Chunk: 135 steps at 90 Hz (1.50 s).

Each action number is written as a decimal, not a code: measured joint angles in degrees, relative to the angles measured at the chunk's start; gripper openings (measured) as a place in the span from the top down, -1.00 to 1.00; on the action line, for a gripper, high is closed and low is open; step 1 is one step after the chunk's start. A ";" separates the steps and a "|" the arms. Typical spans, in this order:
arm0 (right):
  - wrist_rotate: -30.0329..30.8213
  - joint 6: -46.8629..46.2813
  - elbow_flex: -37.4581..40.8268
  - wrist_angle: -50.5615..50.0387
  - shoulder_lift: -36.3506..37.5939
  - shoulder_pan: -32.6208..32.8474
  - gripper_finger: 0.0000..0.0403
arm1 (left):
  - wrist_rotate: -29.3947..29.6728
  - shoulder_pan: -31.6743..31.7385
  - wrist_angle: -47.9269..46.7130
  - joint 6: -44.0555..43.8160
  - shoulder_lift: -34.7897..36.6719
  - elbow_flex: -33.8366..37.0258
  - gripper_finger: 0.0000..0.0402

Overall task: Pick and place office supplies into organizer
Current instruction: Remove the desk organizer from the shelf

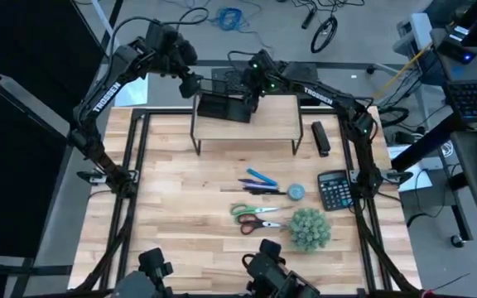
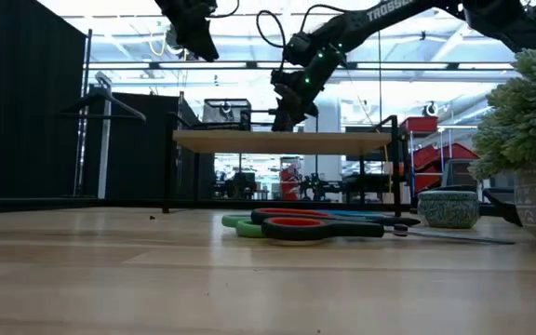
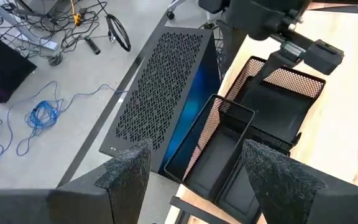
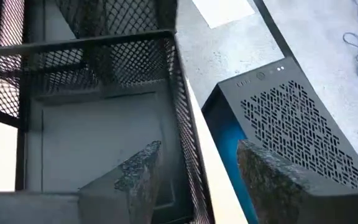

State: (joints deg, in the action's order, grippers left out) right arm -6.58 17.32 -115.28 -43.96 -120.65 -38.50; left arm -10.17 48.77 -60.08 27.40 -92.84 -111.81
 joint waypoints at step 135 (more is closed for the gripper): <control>0.29 2.93 -11.74 -11.92 0.90 0.34 1.00 | -0.04 -0.06 1.09 0.04 0.00 0.02 -0.20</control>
State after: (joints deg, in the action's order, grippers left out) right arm -6.30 20.25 -127.02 -55.88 -119.75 -38.16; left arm -10.22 48.72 -59.00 27.44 -92.84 -111.79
